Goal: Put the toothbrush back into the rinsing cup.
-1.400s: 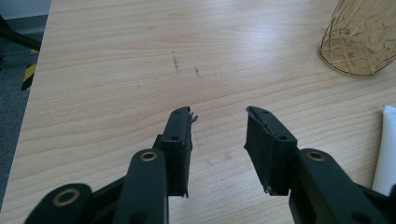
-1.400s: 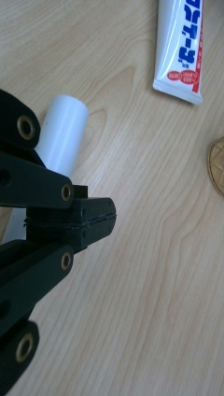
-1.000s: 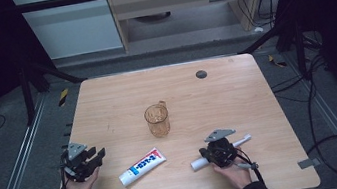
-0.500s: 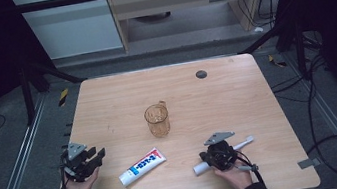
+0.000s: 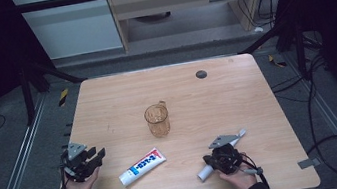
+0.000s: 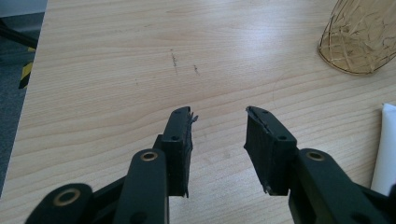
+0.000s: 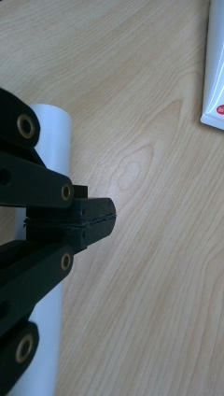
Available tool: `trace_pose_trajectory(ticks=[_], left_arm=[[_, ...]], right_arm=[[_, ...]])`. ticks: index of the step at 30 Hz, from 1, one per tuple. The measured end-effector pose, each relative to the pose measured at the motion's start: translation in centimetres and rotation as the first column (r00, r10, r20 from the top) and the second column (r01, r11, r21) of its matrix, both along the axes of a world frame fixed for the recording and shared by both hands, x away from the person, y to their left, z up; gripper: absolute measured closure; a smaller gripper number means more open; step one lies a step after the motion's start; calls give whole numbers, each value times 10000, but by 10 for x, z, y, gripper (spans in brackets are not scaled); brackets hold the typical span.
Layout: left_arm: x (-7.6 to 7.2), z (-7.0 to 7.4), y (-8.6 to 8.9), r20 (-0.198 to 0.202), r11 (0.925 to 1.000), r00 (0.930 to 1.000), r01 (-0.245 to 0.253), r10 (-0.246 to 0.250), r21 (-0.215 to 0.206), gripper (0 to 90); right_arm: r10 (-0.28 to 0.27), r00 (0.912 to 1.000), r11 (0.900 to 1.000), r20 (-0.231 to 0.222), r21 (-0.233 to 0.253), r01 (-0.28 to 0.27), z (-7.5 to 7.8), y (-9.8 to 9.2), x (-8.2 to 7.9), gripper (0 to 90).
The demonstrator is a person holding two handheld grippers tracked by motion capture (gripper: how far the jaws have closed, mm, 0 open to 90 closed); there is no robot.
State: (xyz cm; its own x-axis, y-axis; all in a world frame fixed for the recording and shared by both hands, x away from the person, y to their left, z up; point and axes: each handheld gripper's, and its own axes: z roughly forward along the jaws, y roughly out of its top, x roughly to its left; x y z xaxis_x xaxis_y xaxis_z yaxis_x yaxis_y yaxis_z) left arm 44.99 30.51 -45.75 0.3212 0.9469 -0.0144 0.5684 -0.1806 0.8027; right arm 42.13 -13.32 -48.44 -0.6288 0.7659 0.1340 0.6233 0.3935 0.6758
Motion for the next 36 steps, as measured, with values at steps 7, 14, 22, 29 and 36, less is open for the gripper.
trace_pose_trajectory(ticks=[7, 14, 22, 29, 36], left_arm=[[0, 0, 0, -5, 10000, 10000, -6, 6, -14, 605], [0, 0, 1, -1, 10000, 10000, -13, 13, -1, 605], [-1, 0, 1, -6, 10000, 10000, -23, 23, -16, 605], [0, 0, 1, -27, 10000, 10000, -21, 21, -27, 606], [0, 0, 1, -23, 10000, 10000, -27, 27, -24, 606]], right_arm=[[93, 9999, 9999, -47, -52, -94, 1, -5, -7, 898], [81, 9999, 9998, -97, -155, -82, 2, -14, -11, 896], [-66, 10000, 10000, 45, -16, 66, 7, -18, -13, 894], [-1218, 9909, 9919, 566, -293, 1236, 14, -51, -15, 895], [-1437, 9891, 9857, 321, -841, 1459, 7, -60, -21, 895]])
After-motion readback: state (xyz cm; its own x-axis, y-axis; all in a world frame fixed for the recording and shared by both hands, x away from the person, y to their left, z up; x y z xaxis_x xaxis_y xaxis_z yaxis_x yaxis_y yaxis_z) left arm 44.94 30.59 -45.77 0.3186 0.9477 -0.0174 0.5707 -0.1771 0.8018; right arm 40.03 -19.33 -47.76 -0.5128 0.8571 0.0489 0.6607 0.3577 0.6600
